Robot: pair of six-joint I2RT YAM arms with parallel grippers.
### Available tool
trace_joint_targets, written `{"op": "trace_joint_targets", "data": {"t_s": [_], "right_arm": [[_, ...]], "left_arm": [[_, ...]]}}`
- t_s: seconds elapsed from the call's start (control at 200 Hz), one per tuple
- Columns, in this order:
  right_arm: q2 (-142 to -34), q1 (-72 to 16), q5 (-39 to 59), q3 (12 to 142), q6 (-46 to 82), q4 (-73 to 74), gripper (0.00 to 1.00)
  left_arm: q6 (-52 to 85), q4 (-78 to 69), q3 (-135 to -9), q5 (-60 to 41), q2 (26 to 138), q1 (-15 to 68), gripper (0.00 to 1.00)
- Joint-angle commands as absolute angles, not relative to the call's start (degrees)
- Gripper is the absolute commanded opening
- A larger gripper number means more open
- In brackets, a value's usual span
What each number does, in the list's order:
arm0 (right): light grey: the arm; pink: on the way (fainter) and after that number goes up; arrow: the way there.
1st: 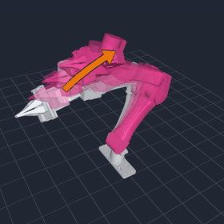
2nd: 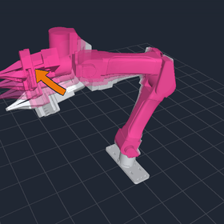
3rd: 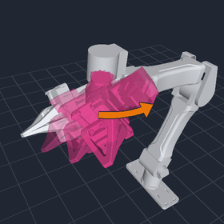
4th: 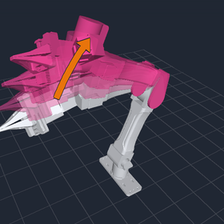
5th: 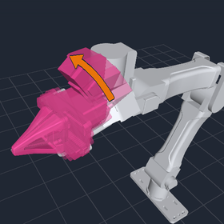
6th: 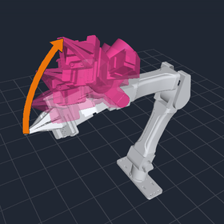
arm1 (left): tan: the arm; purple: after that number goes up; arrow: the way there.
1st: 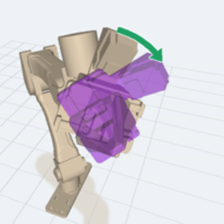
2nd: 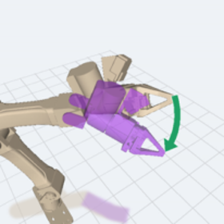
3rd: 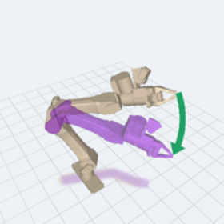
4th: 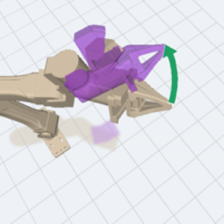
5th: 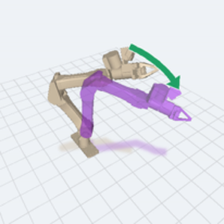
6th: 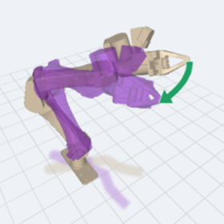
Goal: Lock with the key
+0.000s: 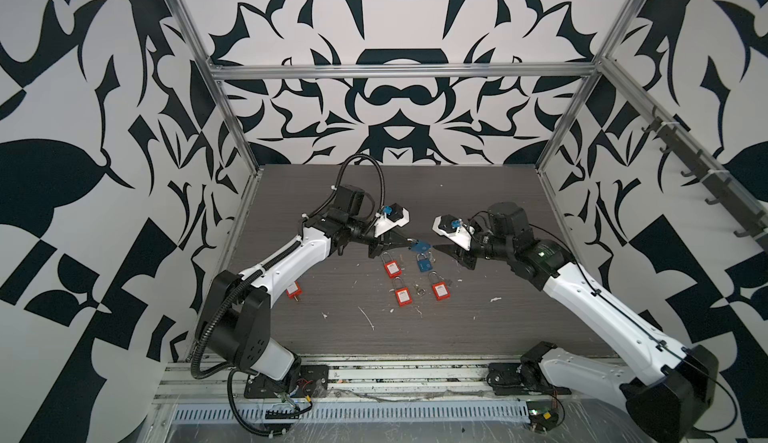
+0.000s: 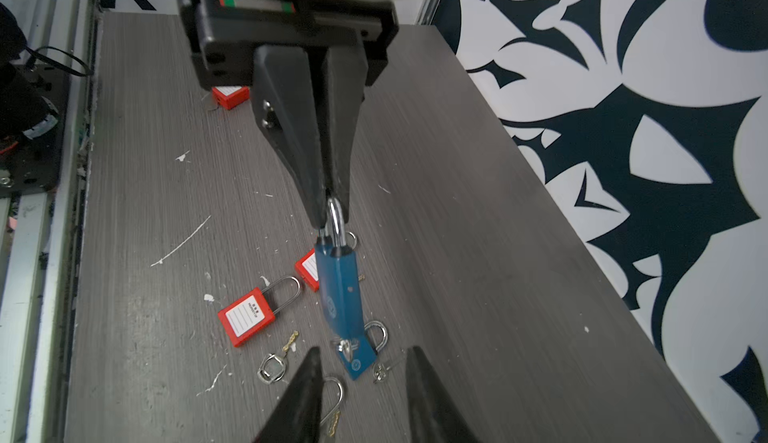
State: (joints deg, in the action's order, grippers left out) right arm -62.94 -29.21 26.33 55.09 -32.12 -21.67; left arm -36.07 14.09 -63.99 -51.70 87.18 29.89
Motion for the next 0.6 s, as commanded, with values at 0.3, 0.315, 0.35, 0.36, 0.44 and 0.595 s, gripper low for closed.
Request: {"op": "trace_joint_targets", "data": {"t_s": [0.3, 0.315, 0.35, 0.36, 0.44, 0.595], "right_arm": [[-66.2, -29.1, 28.0, 54.8, -35.2, -24.3, 0.3], [-66.4, -29.0, 28.1, 54.9, -35.4, -24.5, 0.3], [-67.0, -29.1, 28.2, 55.3, -35.7, -25.1, 0.3], [-67.3, -29.1, 28.2, 55.5, -35.8, -25.4, 0.3], [-68.4, -29.1, 28.8, 56.3, -36.5, -26.2, 0.29], [-69.2, -29.1, 30.2, 56.6, -36.3, -25.9, 0.28]], "left_arm": [[-39.9, 17.8, -66.3, -55.7, 86.5, 29.9, 0.0], [-39.9, 17.8, -66.4, -55.7, 86.5, 29.9, 0.0], [-40.0, 17.8, -66.5, -55.8, 86.4, 29.8, 0.0], [-40.1, 17.8, -66.6, -55.8, 86.4, 29.8, 0.0], [-40.6, 17.9, -66.6, -56.3, 86.5, 29.8, 0.0], [-41.1, 18.0, -66.6, -56.8, 86.5, 29.8, 0.0]]}}
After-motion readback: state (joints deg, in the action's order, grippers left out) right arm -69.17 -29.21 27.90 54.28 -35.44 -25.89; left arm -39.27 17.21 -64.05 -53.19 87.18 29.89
